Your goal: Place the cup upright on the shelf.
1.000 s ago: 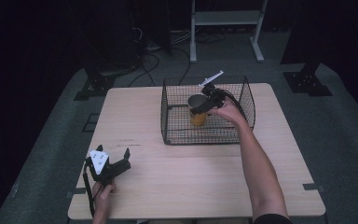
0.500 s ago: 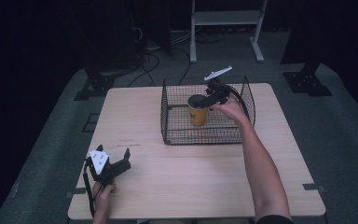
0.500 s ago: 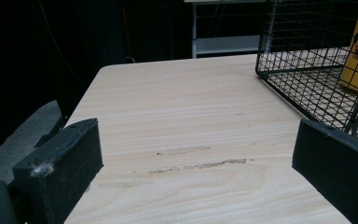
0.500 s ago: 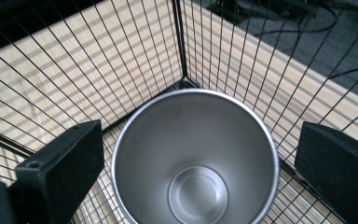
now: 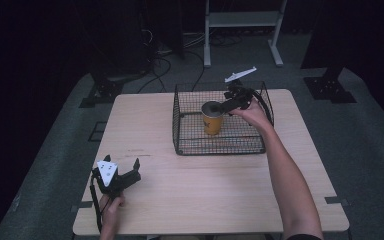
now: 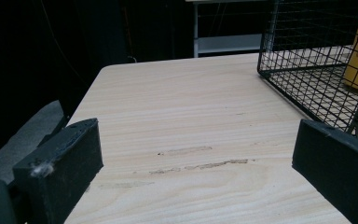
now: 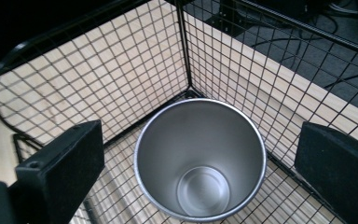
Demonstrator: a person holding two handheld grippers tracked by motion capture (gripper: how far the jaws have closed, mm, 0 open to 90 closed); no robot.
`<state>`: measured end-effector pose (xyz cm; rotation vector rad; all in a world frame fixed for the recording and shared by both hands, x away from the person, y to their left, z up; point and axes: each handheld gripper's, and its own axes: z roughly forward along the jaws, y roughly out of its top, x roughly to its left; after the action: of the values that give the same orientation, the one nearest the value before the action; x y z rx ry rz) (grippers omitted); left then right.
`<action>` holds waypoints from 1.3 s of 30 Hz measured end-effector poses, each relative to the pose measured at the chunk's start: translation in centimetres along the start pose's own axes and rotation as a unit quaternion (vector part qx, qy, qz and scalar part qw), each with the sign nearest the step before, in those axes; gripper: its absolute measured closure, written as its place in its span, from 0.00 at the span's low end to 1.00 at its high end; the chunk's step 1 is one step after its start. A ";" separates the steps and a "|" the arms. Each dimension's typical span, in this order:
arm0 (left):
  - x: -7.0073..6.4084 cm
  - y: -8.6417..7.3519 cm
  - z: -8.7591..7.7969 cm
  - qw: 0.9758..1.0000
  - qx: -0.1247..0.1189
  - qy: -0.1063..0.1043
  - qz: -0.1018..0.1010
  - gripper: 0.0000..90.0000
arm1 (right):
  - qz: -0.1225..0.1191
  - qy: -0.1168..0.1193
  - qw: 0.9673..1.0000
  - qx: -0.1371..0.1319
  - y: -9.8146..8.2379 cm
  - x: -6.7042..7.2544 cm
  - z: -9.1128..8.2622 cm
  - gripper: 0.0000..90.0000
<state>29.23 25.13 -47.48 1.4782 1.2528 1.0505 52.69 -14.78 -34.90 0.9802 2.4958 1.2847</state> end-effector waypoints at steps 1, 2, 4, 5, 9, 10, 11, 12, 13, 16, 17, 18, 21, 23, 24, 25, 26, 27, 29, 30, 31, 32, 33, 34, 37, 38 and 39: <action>0.0 0.0 0.0 1.000 0.000 0.000 0.000 0.01 | -0.001 0.000 1.000 0.000 0.0 0.0 -0.2 0.01; 0.0 0.0 0.0 1.000 0.000 0.000 0.000 0.01 | -0.001 0.001 1.000 0.000 0.0 0.0 -0.3 0.01; 0.0 0.0 0.0 1.000 0.000 -0.001 0.000 0.01 | 0.001 0.003 1.000 -0.001 0.0 0.0 -0.6 0.01; 0.0 0.0 0.0 1.000 0.000 -0.002 0.000 0.01 | 0.004 0.003 1.000 -0.002 0.0 0.0 -0.8 0.01; 0.0 0.0 0.0 1.000 -0.002 -0.004 -0.001 0.01 | 0.008 0.006 1.000 -0.008 -0.2 0.2 -1.3 0.01; 0.0 0.0 -0.1 1.000 -0.003 -0.005 -0.002 0.01 | 0.008 0.006 1.000 -0.008 -0.2 0.2 -1.4 0.01; 0.0 0.0 -0.1 1.000 -0.003 -0.006 -0.003 0.01 | 0.007 0.006 1.000 -0.007 -0.3 0.4 -1.5 0.01; 0.0 0.0 -0.1 1.000 -0.003 -0.006 -0.002 0.01 | 0.007 0.006 1.000 -0.007 -0.3 0.5 -1.6 0.01; 0.0 0.0 -0.1 1.000 -0.004 -0.006 -0.003 0.01 | 0.006 0.006 1.000 -0.009 -0.4 0.6 -1.8 0.01; 0.0 0.0 -0.1 1.000 -0.004 -0.005 -0.001 0.01 | 0.013 0.022 1.000 -0.012 -0.6 1.0 -2.3 0.06; 0.0 0.0 -0.1 1.000 -0.004 -0.005 -0.001 0.01 | 0.009 0.024 1.000 -0.011 -0.8 1.2 -2.4 0.06; 0.0 0.0 -0.1 1.000 -0.004 -0.004 -0.002 0.01 | 0.010 0.026 1.000 -0.010 -0.9 1.2 -2.5 0.06; 0.0 0.0 -0.1 1.000 -0.003 -0.004 -0.002 0.01 | 0.010 0.033 0.999 -0.012 -1.3 1.6 -2.9 0.06; 0.0 0.0 -0.1 1.000 -0.003 -0.004 -0.001 0.01 | 0.006 0.036 0.999 -0.012 -1.4 1.7 -3.1 0.06; 0.0 0.0 -0.1 1.000 -0.003 -0.004 0.000 0.01 | 0.006 0.036 0.999 -0.013 -1.5 1.8 -3.2 0.06; 0.0 0.0 -0.1 1.000 -0.003 -0.004 0.001 0.01 | 0.008 0.038 0.999 -0.014 -1.6 1.9 -3.3 0.06; 0.0 0.0 -0.1 1.000 -0.003 -0.004 0.001 0.01 | 0.009 0.040 0.999 -0.014 -1.7 1.9 -3.4 0.06; 0.0 0.0 -0.1 1.000 -0.003 -0.004 0.001 0.01 | 0.009 0.039 0.999 -0.013 -1.7 2.0 -3.5 0.06; 0.0 0.0 -0.1 1.000 -0.003 -0.004 0.001 0.01 | 0.006 0.039 0.999 -0.010 -2.0 2.2 -3.7 0.06; 0.0 0.0 -0.1 1.000 -0.003 -0.004 0.000 0.01 | 0.005 0.039 0.999 -0.009 -2.1 2.2 -3.8 0.06; 0.0 0.0 -0.1 1.000 -0.003 -0.004 0.000 0.01 | 0.005 0.038 0.999 -0.008 -2.2 2.3 -3.9 0.06; 0.0 0.0 -0.1 1.000 -0.003 -0.004 0.000 0.01 | 0.005 0.038 0.999 -0.009 -2.4 2.3 -4.1 0.06; 0.0 0.0 -0.1 1.000 -0.003 -0.004 0.000 0.01 | 0.006 0.038 0.999 -0.010 -2.5 2.3 -4.2 0.06; 0.0 0.0 -0.1 1.000 -0.003 -0.004 0.000 0.01 | 0.007 0.039 0.999 -0.011 -2.6 2.3 -4.4 0.06; 0.0 0.0 -0.1 1.000 -0.003 -0.005 0.001 0.01 | 0.007 0.040 0.999 -0.015 -3.0 2.4 -4.9 0.06; 0.0 0.0 -0.1 1.000 -0.003 -0.005 0.001 0.01 | 0.007 0.042 0.999 -0.016 -3.2 2.5 -5.1 0.06; 0.0 0.0 -0.1 1.000 -0.003 -0.005 0.001 0.01 | 0.006 0.044 0.999 -0.015 -3.3 2.5 -5.2 0.06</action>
<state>29.14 25.10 -47.49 1.4793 1.2406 1.0467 46.97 -18.01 -33.86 0.9539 2.5304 1.3927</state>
